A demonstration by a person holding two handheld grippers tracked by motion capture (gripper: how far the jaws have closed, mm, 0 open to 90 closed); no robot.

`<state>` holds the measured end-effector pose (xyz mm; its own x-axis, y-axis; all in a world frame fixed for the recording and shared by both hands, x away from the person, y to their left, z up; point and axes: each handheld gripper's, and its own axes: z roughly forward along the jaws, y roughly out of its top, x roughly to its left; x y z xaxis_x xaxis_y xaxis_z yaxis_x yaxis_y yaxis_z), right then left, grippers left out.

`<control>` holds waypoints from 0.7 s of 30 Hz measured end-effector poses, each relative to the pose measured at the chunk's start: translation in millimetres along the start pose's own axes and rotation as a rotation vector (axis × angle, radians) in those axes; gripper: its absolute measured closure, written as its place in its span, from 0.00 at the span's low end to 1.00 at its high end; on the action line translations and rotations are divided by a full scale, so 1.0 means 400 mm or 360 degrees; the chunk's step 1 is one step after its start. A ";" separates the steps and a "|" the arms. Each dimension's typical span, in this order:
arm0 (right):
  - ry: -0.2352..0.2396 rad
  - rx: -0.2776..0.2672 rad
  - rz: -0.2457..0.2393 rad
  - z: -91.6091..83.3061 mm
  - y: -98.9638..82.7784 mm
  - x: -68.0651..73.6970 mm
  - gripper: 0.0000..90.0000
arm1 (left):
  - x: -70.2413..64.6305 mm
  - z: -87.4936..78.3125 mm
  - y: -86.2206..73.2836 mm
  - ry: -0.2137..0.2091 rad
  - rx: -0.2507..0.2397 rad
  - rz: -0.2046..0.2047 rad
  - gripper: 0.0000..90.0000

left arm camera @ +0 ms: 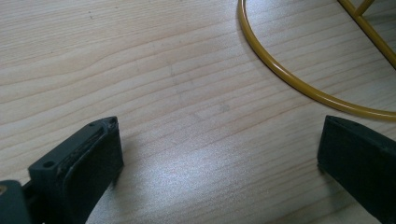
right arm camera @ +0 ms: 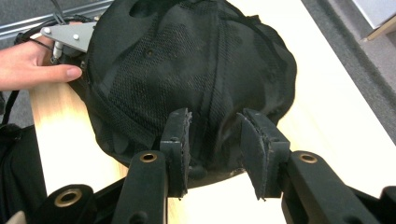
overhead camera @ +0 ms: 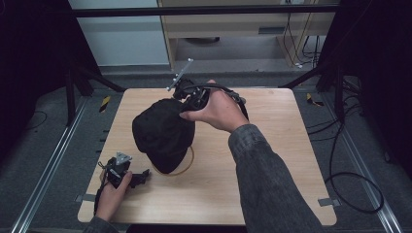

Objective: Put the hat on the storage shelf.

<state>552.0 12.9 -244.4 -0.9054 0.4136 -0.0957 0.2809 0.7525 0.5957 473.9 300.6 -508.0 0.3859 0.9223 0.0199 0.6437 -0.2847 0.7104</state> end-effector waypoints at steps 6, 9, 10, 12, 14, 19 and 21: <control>-0.0025 -0.0055 0.0040 -0.017 -0.032 -0.007 0.70 | 0.000 0.000 0.000 0.0002 0.0001 -0.0001 0.00; -0.0053 -0.0090 0.0063 -0.028 -0.057 -0.013 0.69 | 0.000 0.000 0.000 0.0002 0.0001 -0.0001 0.00; -0.0053 -0.0090 0.0063 -0.028 -0.057 -0.013 0.69 | 0.000 0.000 0.000 0.0002 0.0001 -0.0001 0.00; -0.0073 -0.0118 0.0086 -0.037 -0.076 -0.017 0.69 | 0.000 0.000 0.000 0.0002 0.0000 -0.0001 0.00; -0.0088 -0.0129 0.0096 -0.043 -0.088 -0.021 0.68 | 0.000 0.000 0.000 0.0002 0.0000 -0.0001 0.00; -0.0135 -0.0168 0.0139 -0.059 -0.116 -0.028 0.62 | 0.000 0.000 0.000 0.0002 0.0001 -0.0001 0.00; -0.0156 -0.0188 0.0163 -0.066 -0.127 -0.030 0.60 | 0.000 0.000 0.000 0.0002 0.0000 -0.0001 0.00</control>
<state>540.2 -43.8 -252.4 -0.8368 0.5376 -0.1036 0.3255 0.6406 0.6955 473.8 300.5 -508.0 0.3845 0.9229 0.0204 0.6441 -0.2841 0.7102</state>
